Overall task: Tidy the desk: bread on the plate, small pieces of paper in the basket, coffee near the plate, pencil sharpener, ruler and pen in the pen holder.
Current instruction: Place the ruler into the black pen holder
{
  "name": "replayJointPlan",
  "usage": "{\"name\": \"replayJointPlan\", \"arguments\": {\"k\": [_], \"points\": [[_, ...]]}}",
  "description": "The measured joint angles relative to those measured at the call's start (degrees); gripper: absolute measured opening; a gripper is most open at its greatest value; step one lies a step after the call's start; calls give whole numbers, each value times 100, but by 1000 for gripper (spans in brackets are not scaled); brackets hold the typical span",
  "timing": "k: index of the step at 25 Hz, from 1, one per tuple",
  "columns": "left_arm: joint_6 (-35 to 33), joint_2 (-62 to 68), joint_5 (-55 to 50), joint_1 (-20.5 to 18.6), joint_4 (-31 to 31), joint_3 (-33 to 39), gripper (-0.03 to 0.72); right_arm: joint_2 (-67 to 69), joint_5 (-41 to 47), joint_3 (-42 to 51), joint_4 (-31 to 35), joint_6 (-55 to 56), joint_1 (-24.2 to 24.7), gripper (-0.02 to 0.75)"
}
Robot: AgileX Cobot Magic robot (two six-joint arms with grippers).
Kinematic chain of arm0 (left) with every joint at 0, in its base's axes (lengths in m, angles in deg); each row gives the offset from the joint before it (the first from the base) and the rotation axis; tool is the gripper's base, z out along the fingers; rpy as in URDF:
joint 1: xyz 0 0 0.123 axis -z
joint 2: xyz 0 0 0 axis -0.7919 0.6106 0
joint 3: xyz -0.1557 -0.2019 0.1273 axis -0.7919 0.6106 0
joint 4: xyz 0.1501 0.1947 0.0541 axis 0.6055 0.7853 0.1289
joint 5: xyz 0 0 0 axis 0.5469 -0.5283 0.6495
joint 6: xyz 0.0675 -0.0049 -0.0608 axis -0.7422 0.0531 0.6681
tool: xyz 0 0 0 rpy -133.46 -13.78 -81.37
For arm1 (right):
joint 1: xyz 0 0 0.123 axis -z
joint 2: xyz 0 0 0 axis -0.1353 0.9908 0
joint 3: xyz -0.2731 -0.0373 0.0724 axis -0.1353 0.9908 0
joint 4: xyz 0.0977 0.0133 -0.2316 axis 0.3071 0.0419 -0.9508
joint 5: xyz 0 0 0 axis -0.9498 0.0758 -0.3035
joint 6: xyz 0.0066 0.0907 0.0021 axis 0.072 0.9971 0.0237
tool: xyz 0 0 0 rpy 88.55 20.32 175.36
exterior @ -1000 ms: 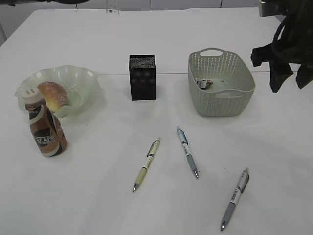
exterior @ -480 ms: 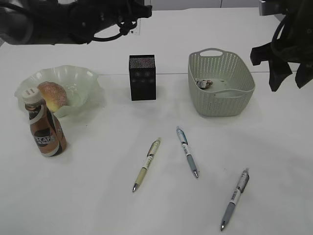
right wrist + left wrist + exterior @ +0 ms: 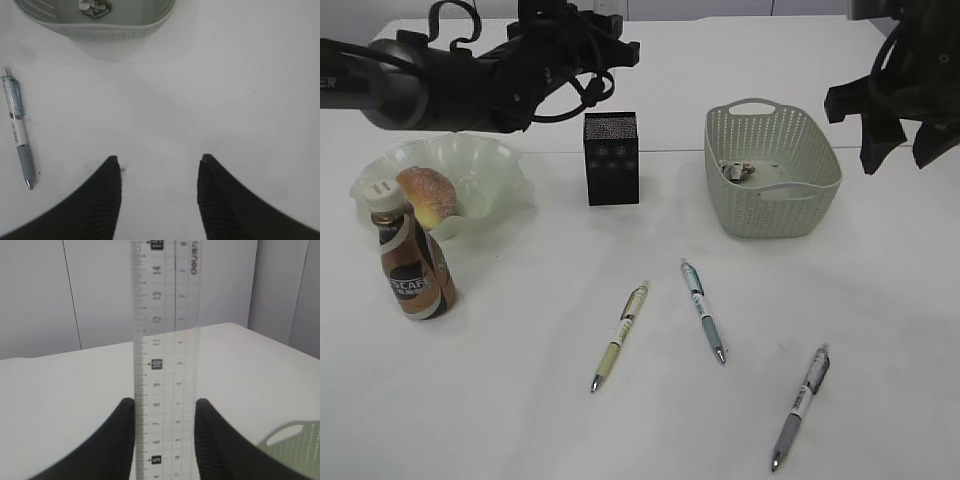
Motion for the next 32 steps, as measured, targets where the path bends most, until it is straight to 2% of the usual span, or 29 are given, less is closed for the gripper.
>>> {"name": "replayJointPlan", "arguments": {"k": [11, 32], "points": [[270, 407, 540, 0, 81, 0, 271, 0, -20, 0, -10, 0, 0, 365], [389, 790, 585, 0, 357, 0, 271, 0, -248, 0, -10, 13, 0, 365]]}}
